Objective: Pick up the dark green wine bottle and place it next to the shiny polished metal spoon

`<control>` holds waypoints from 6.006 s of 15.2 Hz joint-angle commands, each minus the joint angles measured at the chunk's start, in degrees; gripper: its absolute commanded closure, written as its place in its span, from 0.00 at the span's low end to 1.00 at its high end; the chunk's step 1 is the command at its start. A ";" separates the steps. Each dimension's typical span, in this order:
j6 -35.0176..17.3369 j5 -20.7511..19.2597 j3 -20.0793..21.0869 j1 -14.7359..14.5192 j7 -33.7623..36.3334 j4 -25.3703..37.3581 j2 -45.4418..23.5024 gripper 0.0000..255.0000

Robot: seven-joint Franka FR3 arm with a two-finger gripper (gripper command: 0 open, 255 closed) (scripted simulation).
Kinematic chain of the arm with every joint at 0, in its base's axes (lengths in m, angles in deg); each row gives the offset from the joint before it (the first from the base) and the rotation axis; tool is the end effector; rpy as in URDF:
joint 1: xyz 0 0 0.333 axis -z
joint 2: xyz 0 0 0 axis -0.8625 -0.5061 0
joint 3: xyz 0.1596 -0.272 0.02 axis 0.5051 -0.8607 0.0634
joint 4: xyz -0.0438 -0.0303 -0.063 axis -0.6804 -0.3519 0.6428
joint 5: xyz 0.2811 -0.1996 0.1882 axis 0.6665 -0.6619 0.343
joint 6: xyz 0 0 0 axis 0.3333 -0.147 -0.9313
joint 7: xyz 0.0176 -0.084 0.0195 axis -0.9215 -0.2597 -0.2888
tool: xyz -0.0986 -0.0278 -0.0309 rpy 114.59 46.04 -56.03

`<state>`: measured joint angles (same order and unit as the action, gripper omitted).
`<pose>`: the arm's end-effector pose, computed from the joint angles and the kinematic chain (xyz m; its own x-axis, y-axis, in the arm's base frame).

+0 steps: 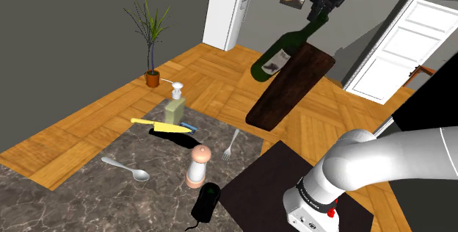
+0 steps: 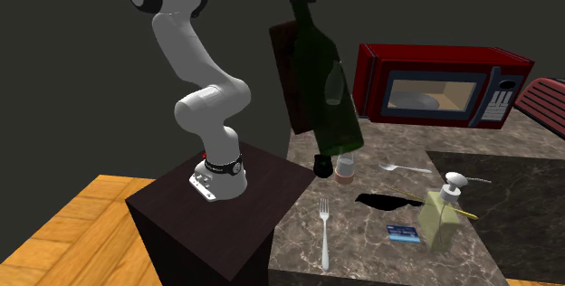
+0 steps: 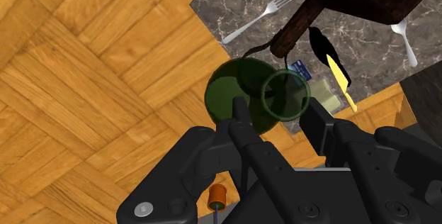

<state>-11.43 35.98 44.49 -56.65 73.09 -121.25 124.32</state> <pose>0.2698 0.0166 0.7935 0.9705 -0.1947 0.1419 -0.2064 -0.9758 0.0725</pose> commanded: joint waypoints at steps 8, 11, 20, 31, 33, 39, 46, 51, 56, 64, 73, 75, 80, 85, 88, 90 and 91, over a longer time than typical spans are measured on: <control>7.22 -0.50 0.27 0.44 -0.58 13.63 -6.31 1.00; 9.89 -0.71 0.48 0.60 -0.73 18.82 -8.84 1.00; 5.92 2.11 7.00 -0.20 7.64 14.40 -8.76 1.00; -5.25 5.95 19.11 -1.64 21.89 5.40 -11.06 1.00; -7.21 6.18 21.50 -1.82 24.47 4.77 -12.42 1.00; -12.79 5.35 29.13 -2.19 32.59 4.66 -18.39 1.00; -18.06 -0.22 38.99 -2.99 43.68 8.12 -29.82 1.00; -19.73 -8.84 44.93 -6.41 53.11 13.40 -41.83 1.00; -18.88 -19.01 46.09 -14.82 61.27 21.60 -55.19 1.00; -17.43 -28.58 42.62 -27.58 66.46 34.41 -70.16 1.00; -24.81 -28.15 42.92 -24.46 68.26 25.33 -69.21 1.00; -26.29 -28.23 42.91 -23.99 68.66 23.68 -69.21 1.00; -27.05 -28.32 42.94 -23.74 68.88 22.85 -69.26 1.00; -27.00 -28.36 42.97 -23.77 68.90 22.94 -69.31 0.00; -27.03 -28.42 42.94 -23.84 68.95 22.97 -69.40 0.00; -27.04 -28.34 42.98 -23.72 68.89 22.85 -69.27 0.00; -25.17 -28.25 43.05 -24.44 68.59 24.89 -69.28 0.00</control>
<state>-37.58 7.62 87.45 -80.76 141.77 -97.28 54.92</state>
